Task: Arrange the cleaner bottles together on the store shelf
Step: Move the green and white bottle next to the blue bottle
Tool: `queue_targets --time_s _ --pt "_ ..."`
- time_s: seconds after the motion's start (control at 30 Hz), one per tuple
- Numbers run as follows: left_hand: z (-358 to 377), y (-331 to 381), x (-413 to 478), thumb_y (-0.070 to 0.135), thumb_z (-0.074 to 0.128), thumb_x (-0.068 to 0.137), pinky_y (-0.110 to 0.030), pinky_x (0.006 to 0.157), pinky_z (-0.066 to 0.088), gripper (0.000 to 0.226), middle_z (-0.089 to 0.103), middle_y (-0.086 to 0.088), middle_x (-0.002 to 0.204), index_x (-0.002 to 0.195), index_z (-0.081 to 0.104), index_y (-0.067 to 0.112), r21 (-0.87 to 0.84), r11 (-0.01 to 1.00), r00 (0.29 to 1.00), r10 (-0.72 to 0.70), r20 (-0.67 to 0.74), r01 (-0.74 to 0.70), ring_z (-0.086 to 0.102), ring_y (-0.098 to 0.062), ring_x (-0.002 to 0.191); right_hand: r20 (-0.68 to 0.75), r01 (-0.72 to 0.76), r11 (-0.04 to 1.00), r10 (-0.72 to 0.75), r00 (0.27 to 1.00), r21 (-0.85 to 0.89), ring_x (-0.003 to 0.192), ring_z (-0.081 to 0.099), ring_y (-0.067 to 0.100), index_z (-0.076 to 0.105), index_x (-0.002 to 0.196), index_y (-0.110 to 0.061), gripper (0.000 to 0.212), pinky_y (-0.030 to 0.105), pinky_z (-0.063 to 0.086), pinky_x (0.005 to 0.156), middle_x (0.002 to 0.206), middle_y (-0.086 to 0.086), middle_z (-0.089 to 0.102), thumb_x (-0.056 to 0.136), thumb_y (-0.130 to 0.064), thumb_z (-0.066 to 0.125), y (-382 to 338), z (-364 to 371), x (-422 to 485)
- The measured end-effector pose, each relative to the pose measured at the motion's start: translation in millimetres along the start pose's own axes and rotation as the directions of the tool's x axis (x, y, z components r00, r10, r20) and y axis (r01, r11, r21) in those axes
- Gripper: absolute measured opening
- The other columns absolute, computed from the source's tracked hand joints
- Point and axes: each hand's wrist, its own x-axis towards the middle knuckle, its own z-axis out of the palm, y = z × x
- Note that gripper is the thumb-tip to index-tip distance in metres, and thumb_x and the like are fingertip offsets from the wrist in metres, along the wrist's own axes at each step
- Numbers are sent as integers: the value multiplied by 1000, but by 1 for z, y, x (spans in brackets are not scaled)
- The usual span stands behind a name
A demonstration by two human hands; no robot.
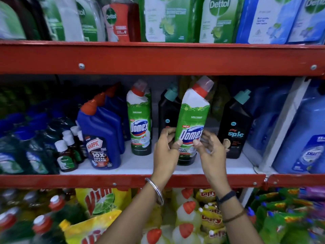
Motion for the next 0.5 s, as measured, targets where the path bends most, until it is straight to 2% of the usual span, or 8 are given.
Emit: queue_targets --time_s 0.17,0.27,0.3,0.4,0.43,0.5 --pt "-40 -8 -7 0 52 90 -21 89 51 33 66 2 108 113 48 24 32 999 996 20 -82 -18 61 1 102 6 23 999 -23 1000 29 85 59 -19 60 114 -6 30 1 44 68 98 -11 64 85 -6 63 -12 42 -13" --pt "-63 -13 -7 -2 51 89 -9 84 47 36 65 11 104 113 50 26 67 997 990 35 -140 -25 58 14 95 28 8 999 -9 1000 52 82 61 -18 61 115 -7 32 3 47 68 98 -5 67 84 -7 64 -16 68 -18" --pt "-70 -15 -7 -2 50 89 -9 84 47 37 64 13 104 114 50 25 80 996 987 40 -154 -27 57 16 94 35 -3 998 1 999 61 82 61 -17 61 115 -9 32 4 48 69 99 -5 68 83 -8 65 -17 76 -19" --pt "-87 -21 -6 2 48 92 -21 86 50 38 63 10 107 124 49 20 132 991 983 52 -176 -29 60 3 96 53 -12 997 8 999 74 81 61 -19 62 114 -9 32 3 48 69 94 -13 66 83 -7 65 -20 95 -24" --pt "-91 -23 -6 4 48 92 -20 85 50 39 63 9 109 127 48 20 148 988 983 57 -177 -30 60 -2 97 53 -14 997 10 999 74 81 60 -20 61 115 -8 32 3 47 68 94 -14 66 83 -7 65 -20 101 -25" --pt "-97 -27 -6 6 47 94 -8 79 47 40 63 7 110 131 45 21 179 983 983 61 -171 -30 60 -3 97 47 -19 997 15 999 72 82 61 -19 60 117 -7 34 3 47 68 98 -8 67 83 -9 65 -20 109 -27"
